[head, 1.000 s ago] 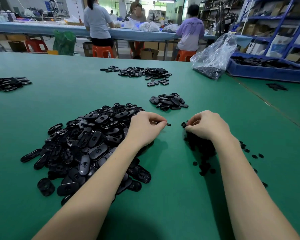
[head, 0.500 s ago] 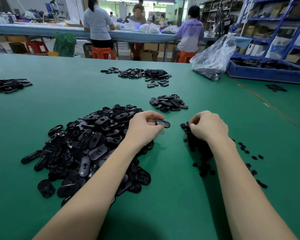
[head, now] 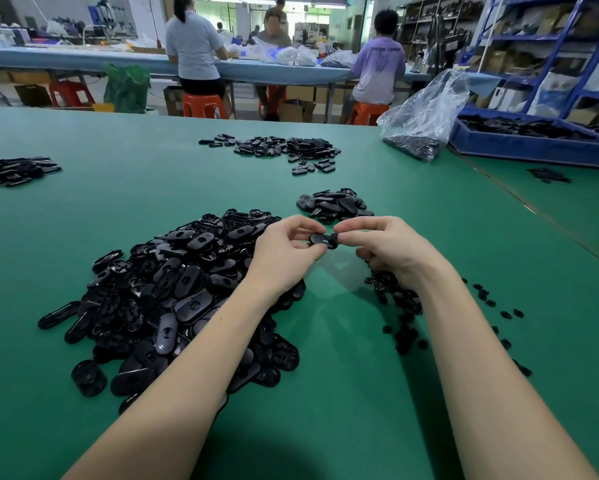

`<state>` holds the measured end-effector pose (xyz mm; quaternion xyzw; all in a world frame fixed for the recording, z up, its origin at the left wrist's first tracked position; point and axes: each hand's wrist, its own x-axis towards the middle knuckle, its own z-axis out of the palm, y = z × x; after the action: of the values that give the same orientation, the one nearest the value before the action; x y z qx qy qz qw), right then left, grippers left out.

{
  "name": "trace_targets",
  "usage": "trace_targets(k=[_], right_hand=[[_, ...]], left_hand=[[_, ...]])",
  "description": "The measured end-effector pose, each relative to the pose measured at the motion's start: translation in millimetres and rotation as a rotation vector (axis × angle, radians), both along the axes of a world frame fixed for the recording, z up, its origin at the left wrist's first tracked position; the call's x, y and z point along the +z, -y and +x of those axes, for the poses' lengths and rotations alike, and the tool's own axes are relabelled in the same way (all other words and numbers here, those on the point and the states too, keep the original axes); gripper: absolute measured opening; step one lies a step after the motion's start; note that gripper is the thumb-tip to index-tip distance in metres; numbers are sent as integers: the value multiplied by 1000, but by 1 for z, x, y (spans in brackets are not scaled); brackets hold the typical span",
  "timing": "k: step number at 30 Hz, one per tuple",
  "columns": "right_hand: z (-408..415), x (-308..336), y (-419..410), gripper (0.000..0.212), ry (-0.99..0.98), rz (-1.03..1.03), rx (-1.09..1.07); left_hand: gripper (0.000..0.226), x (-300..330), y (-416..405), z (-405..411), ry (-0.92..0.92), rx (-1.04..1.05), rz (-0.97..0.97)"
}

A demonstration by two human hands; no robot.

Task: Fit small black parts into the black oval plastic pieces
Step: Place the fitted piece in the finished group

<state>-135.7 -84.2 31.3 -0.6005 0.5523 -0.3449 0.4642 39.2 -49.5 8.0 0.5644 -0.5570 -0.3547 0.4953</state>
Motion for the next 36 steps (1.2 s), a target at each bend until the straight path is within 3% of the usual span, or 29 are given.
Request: trace_targets(k=[9, 26, 36], right_hand=[[3, -4, 1, 10, 0, -12, -16], [8, -1, 1, 11, -114, -115, -85], [2, -7, -3, 23, 47, 58, -25]], left_hand=[[28, 0, 2, 1, -132, -68, 3], [29, 0, 2, 1, -146, -69, -1], [27, 7, 0, 5, -434, -141, 157]])
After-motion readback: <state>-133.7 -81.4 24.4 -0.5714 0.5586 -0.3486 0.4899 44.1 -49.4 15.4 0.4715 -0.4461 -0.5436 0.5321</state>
